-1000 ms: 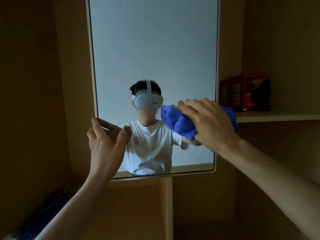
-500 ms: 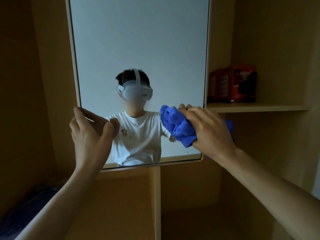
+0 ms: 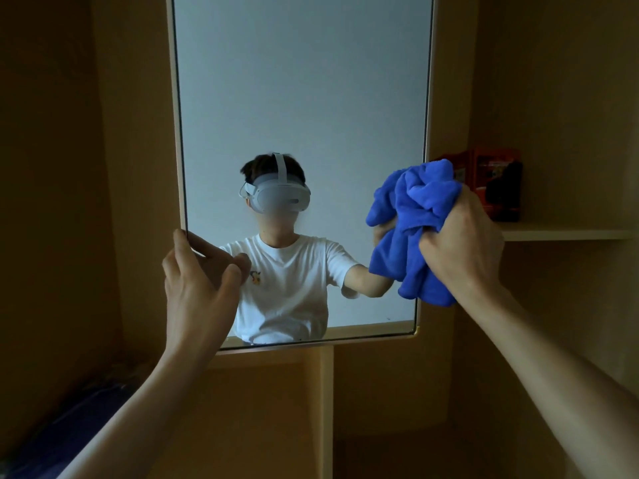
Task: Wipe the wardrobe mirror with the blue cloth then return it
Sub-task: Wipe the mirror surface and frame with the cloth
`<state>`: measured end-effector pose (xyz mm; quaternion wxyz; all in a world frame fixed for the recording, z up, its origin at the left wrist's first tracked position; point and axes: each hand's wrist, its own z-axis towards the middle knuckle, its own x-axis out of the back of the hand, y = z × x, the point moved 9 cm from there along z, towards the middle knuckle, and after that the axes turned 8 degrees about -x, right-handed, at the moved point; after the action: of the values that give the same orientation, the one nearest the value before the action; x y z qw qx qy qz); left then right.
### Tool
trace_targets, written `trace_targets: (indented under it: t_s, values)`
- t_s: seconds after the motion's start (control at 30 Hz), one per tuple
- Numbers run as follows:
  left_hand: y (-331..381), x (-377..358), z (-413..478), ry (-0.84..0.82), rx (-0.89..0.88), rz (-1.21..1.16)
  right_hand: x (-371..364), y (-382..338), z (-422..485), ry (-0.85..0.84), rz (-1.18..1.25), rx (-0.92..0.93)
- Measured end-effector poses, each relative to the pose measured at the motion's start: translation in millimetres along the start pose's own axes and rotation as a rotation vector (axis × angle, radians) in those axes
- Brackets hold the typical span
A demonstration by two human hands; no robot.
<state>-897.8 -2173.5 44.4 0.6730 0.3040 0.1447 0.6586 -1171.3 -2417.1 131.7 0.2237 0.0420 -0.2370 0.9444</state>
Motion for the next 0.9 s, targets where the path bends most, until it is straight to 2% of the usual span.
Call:
trace_targets:
  t_s: [0.23,0.57,0.7,0.9]
  values:
    - [-7,10,1,0.044,0.003,0.026,-18,-20,-13,0.047,-0.019,-0.079]
    - [-11,15,0,0.028,0.037,0.026,-45,-110,-52,-0.074,0.026,0.057]
    - [-14,19,-1,0.009,0.061,-0.016,-65,-160,-76,-0.140,-0.008,0.182]
    - [-21,27,-11,-0.021,0.142,-0.269,-81,-218,-105,-0.172,0.010,0.398]
